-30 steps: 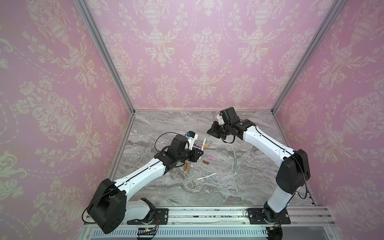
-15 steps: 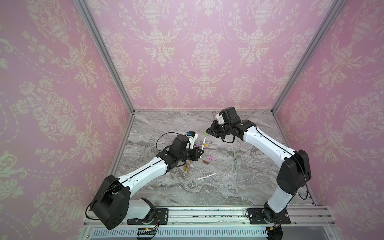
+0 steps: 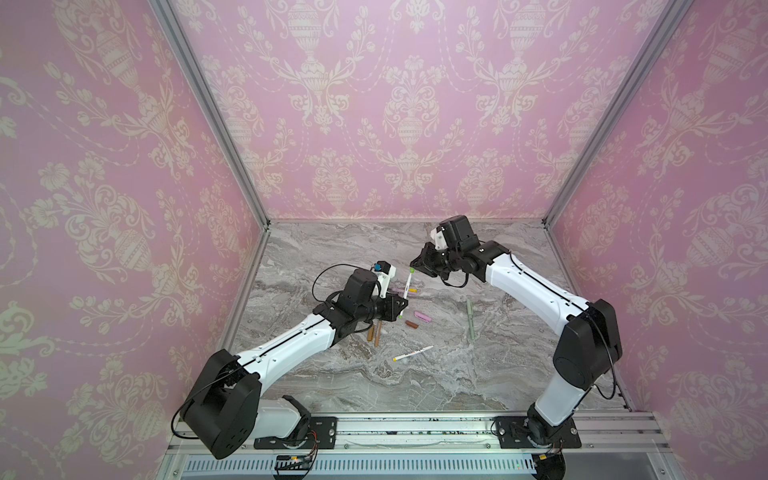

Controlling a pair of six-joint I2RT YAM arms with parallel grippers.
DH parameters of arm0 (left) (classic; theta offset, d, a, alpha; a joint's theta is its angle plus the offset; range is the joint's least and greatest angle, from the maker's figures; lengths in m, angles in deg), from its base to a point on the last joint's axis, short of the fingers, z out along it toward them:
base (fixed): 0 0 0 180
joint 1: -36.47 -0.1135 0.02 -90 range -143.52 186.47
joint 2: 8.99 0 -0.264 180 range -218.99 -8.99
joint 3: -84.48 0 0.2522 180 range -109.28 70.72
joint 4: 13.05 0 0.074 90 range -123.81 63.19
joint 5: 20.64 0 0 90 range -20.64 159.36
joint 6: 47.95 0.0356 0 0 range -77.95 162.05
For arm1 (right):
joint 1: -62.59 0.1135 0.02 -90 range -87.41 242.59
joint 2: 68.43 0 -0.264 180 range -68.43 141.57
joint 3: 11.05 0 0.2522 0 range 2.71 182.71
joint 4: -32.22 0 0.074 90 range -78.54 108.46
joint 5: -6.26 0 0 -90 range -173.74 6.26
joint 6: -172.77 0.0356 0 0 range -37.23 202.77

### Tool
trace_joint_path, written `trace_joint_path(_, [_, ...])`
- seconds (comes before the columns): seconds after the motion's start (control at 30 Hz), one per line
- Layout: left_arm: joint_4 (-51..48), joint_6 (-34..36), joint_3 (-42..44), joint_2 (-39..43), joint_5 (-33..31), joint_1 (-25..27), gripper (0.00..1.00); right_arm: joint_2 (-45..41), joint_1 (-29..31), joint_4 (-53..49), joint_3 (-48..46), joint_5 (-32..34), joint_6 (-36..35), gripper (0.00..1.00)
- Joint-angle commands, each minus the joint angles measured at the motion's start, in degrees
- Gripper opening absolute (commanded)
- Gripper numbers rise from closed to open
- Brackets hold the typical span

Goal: Insert the pens into the pen caps
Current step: 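Lift the light-green cap and carry it above the marker tip in the left gripper, then lower the light-green cap onto the marker tip with the right gripper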

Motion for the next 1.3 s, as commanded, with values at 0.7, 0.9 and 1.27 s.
trace_joint_path(0.7, [0.78,-0.22,-0.96,-0.13,-0.62,0.76,0.0,0.93,0.35,-1.22,1.62,-0.19,-0.63,0.0])
trace_joint_path(0.9, [0.88,-0.24,-1.0,-0.13,-0.53,0.7,0.0,0.99,0.34,-1.59,1.63,0.12,-1.01,0.0])
trace_joint_path(1.27, [0.7,-0.13,-0.94,0.04,-0.44,0.77,0.0,2.47,0.31,-3.51,4.76,0.88,-2.54,0.0])
